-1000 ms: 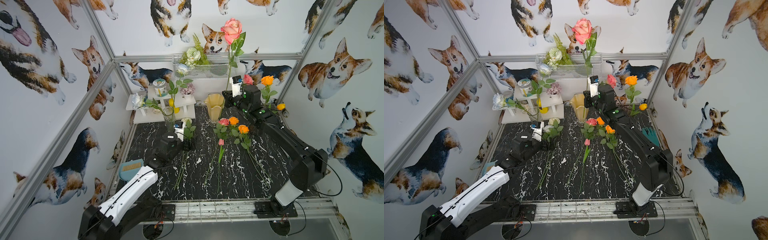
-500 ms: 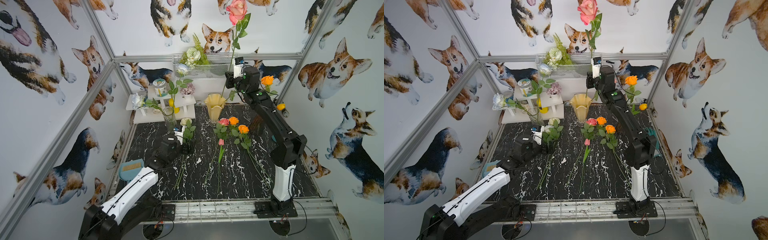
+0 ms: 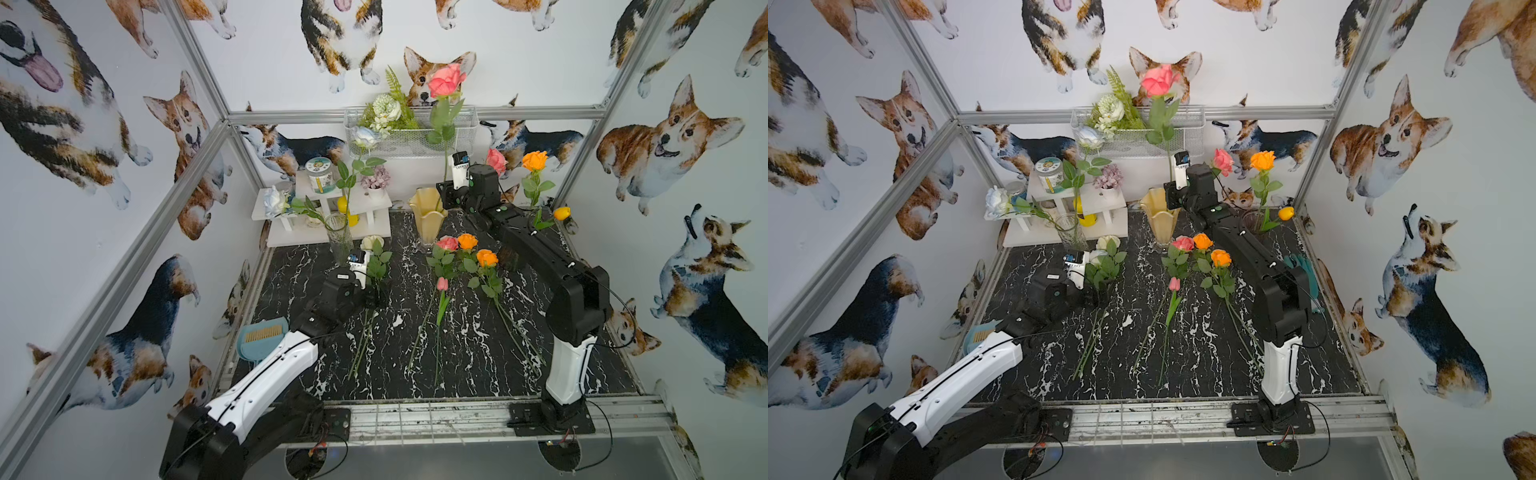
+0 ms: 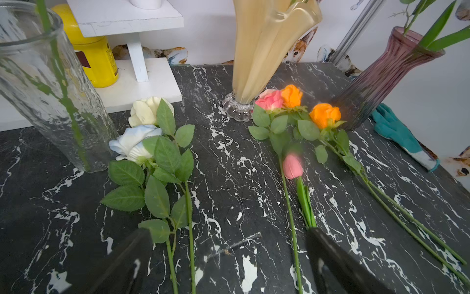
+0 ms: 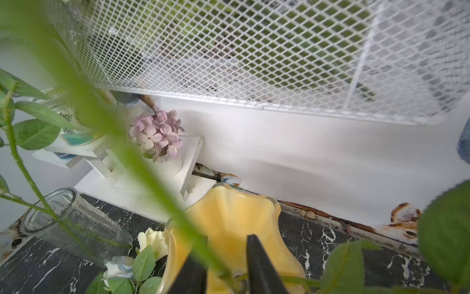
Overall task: Arrange the flowers in different vases according to their variety
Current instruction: Insert the flower into the vase.
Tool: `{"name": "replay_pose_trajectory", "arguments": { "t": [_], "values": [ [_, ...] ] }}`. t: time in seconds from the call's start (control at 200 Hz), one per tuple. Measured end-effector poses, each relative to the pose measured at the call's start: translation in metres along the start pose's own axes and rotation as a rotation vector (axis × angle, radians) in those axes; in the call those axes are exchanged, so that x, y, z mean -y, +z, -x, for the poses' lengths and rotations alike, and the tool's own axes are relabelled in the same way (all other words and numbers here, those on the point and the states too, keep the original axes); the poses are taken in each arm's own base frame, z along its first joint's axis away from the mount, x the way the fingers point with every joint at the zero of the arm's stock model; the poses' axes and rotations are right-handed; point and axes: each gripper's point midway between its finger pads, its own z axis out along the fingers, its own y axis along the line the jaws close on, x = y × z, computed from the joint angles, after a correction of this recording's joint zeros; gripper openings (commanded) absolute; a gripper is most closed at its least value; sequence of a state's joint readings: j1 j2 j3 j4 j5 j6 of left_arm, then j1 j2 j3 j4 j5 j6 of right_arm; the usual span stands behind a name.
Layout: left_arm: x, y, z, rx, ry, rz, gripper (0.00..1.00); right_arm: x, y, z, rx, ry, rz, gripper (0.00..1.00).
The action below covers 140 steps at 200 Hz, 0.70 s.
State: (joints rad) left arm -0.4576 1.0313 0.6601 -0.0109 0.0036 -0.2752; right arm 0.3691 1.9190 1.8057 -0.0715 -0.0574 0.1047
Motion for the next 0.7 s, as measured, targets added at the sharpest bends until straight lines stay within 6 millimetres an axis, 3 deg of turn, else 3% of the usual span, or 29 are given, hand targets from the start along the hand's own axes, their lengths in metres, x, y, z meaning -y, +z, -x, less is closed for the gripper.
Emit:
{"name": "replay_pose_trajectory", "arguments": {
  "t": [0.48, 0.701],
  "values": [
    [-0.004, 0.002, -0.005, -0.014, -0.002, 0.012, 1.00, -0.007, -0.019, 0.008, 0.031, -0.009, -0.008, 0.79],
    [-0.007, 0.003, -0.010, -0.029, -0.002, 0.028, 1.00, -0.024, -0.037, -0.004, 0.008, -0.010, 0.036, 0.80]
  ]
}}
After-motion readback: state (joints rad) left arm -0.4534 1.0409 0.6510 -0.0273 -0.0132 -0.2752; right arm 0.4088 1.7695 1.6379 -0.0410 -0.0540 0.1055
